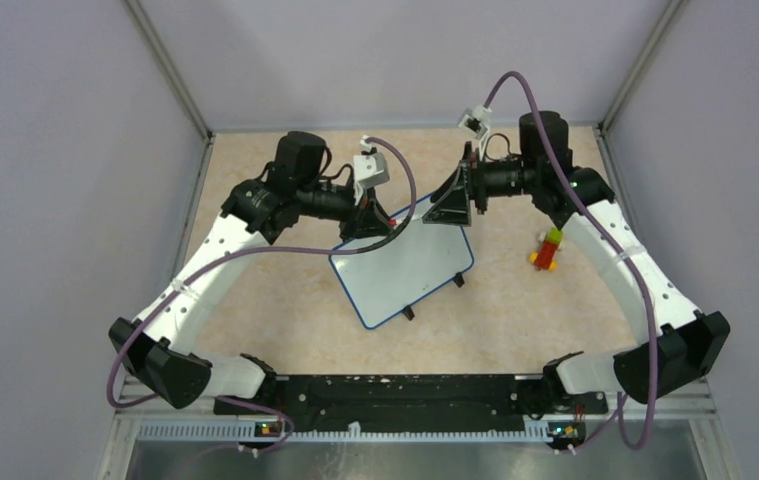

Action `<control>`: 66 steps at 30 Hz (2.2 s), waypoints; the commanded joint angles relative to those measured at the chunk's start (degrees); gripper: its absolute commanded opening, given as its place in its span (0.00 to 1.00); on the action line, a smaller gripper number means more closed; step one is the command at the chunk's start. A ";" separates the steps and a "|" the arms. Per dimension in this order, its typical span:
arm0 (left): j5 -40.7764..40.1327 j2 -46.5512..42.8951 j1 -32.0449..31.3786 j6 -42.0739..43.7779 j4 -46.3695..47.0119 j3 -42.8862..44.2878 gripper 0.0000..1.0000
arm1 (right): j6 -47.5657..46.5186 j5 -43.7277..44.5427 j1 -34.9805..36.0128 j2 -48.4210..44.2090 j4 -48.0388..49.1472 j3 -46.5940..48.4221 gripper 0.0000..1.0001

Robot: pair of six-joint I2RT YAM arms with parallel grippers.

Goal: Write a sentence on the whiteboard
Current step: Open the pen cap of the whiteboard marker.

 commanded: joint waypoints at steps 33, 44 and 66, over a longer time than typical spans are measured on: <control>4.17 1.36 0.10 -0.22 0.79 -0.95 0.00 | 5.53 -6.91 7.45 2.97 3.83 0.56 0.29; 4.10 0.84 0.32 0.59 -0.50 -2.01 0.00 | 5.02 -5.26 6.37 2.40 3.03 -0.08 0.00; 3.11 1.54 0.82 -2.42 1.48 -0.46 0.00 | 7.41 -5.45 6.08 1.58 5.01 -1.86 0.42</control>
